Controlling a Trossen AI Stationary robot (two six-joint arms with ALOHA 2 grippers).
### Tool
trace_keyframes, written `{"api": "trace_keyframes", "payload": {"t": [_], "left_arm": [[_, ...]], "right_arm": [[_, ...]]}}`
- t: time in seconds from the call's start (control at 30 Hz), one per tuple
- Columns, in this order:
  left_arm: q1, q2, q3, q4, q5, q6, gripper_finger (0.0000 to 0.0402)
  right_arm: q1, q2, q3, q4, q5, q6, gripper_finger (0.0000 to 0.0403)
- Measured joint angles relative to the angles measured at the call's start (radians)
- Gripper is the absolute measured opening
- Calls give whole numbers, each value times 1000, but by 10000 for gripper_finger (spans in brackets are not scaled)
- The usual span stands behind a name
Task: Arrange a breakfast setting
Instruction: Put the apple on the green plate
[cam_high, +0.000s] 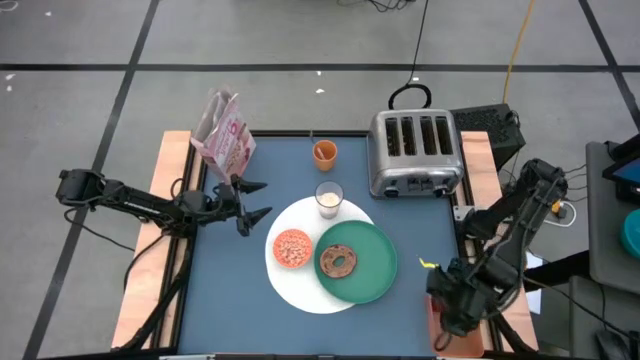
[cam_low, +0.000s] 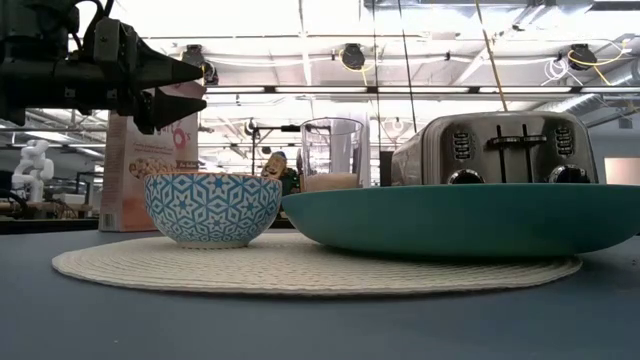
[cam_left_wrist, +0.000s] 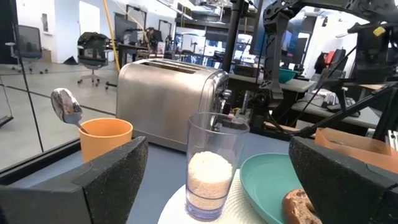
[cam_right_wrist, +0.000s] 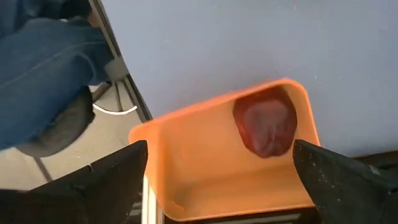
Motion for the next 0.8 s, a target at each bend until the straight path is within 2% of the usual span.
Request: {"api": "trace_keyframes", "payload": {"t": [0.17,0.33,0.6,0.8], "left_arm": [[0,0,0,0,0,-16,390],[0,0,0,0,0,-16,390],[0,0,0,-1,0,-17,390],[0,0,0,-1,0,-19,390]], "right_arm": [[83,0,0,-30,27,110,393],[151,1,0,-29,107,170,393],[202,10,0,-30,123,162,393],[227,77,0,-26,120,65,393]]}}
